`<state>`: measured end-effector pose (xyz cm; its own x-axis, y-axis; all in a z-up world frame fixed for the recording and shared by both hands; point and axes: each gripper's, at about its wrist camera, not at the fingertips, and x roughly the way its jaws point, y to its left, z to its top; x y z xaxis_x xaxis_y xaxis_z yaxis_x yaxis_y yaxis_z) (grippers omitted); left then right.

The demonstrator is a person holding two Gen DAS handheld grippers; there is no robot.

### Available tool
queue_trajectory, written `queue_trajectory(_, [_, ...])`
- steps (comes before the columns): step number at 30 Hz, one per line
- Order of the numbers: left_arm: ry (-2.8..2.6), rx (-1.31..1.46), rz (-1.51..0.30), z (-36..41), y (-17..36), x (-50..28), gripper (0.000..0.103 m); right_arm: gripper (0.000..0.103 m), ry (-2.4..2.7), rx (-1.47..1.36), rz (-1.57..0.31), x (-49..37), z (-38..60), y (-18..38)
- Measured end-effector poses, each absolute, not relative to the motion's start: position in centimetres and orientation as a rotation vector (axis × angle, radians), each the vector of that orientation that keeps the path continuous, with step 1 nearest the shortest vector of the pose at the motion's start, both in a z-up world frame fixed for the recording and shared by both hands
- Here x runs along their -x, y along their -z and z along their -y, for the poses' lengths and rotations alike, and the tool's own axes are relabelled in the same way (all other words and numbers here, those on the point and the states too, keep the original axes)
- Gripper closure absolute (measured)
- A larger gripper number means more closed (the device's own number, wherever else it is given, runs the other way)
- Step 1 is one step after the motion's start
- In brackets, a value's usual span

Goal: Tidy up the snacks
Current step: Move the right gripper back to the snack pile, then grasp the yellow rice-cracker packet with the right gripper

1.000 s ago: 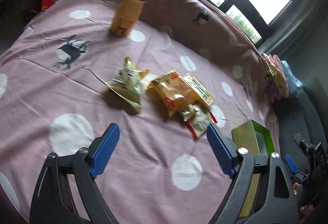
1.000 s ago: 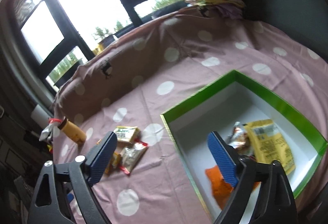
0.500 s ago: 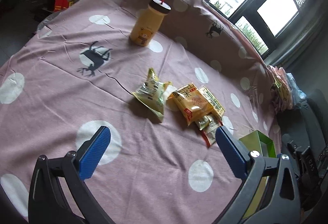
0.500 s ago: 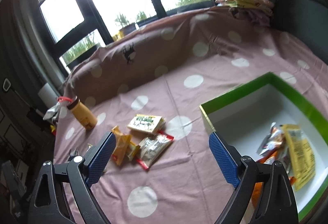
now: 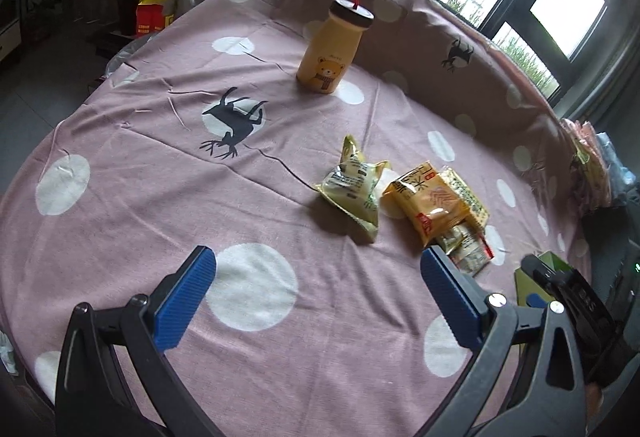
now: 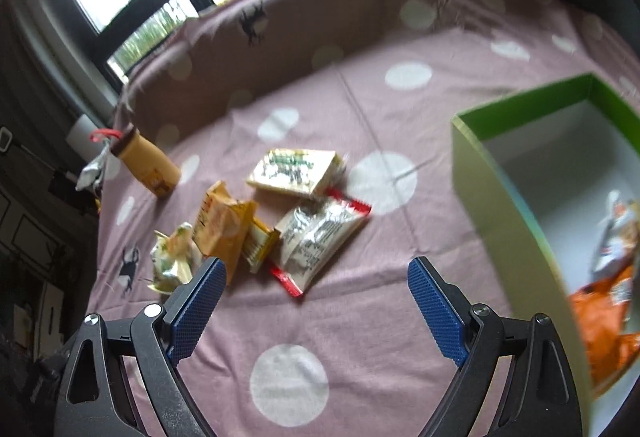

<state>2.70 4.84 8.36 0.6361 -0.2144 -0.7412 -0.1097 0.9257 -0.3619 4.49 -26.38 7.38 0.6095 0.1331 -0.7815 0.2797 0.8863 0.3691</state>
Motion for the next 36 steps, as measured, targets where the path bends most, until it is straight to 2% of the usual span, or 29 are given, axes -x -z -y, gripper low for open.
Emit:
queue_trajectory(5, [0.059, 0.387, -0.906, -4.7, -7.9, -3.1, 0.001, 0.011, 0.059, -0.520, -0.973, -6.9, 25.4, -6.8])
queue_trajectory(13, [-0.008, 0.351, -0.974, -5.1, -6.5, -4.3, 0.001, 0.011, -0.030, -0.035, -1.013, -14.0, 16.8, -8.8])
queue_trajectory(19, [-0.038, 0.338, -0.990, -6.0, -6.2, -4.5, 0.001, 0.011, -0.086, 0.264, -1.088, -17.2, 11.6, -5.9])
queue_trajectory(24, [-0.051, 0.315, -1.012, -5.9, -6.0, -4.6, 0.001, 0.011, -0.081, 0.366, -1.106, -17.1, 11.1, -4.0])
queue_trajectory(27, [-0.037, 0.309, -1.003, -5.6, -6.2, -4.5, 0.001, 0.025, -0.125, 0.322, -1.106, -16.3, 11.5, -3.8])
queue_trajectory(29, [-0.021, 0.303, -1.006, -5.5, -6.2, -4.5, 0.001, 0.043, -0.133, 0.308, -1.086, -15.9, 11.5, -4.1])
queue_trajectory(33, [-0.039, 0.324, -1.001, -5.8, -6.3, -4.3, 0.001, 0.045, -0.101, 0.237, -1.083, -14.2, 12.3, -4.9])
queue_trajectory(36, [-0.033, 0.322, -1.001, -5.7, -6.4, -4.3, 0.001, 0.045, -0.123, 0.069, -1.110, -11.8, 13.8, -5.7])
